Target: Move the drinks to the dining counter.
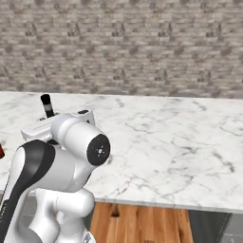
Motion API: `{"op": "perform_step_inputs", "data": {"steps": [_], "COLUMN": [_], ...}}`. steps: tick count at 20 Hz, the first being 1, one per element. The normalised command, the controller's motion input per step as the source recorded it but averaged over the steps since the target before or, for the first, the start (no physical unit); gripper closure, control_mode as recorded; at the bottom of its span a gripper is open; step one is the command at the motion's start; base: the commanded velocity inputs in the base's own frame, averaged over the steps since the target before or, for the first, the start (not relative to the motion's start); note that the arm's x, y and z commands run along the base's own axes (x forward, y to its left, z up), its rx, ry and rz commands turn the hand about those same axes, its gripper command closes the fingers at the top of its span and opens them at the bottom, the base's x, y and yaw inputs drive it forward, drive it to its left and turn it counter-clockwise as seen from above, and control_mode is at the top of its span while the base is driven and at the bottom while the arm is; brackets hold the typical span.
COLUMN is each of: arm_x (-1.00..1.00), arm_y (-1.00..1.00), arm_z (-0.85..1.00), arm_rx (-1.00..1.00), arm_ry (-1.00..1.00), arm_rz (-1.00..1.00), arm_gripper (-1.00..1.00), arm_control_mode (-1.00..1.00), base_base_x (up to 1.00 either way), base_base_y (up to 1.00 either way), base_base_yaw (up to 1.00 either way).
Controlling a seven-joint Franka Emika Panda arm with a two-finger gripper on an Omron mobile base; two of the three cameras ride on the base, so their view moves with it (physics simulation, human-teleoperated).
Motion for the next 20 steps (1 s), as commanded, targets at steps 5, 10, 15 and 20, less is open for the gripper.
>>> {"op": "perform_step_inputs", "data": {"steps": [5,10,15,20], "arm_x": [0.00,0.00,0.40,0.58], "arm_y": [0.00,0.00,0.00,0.00], "arm_z": [0.00,0.00,-0.15,-0.20], "arm_rx": [0.00,0.00,0.07,0.05], "arm_ry": [0.00,0.00,0.04,0.05], "arm_rz": [0.00,0.00,0.11,0.05], "arm_gripper": [1.00,1.00,1.00,1.00], "arm_control_mode": [1.00,1.00,-1.00,-1.00], "base_base_x": [1.00,1.00,0.60,0.00], "base_base_y": [0.05,-0.02,0.00,0.00], "base_base_yaw": [0.29,0.36,0.20,0.00]}}
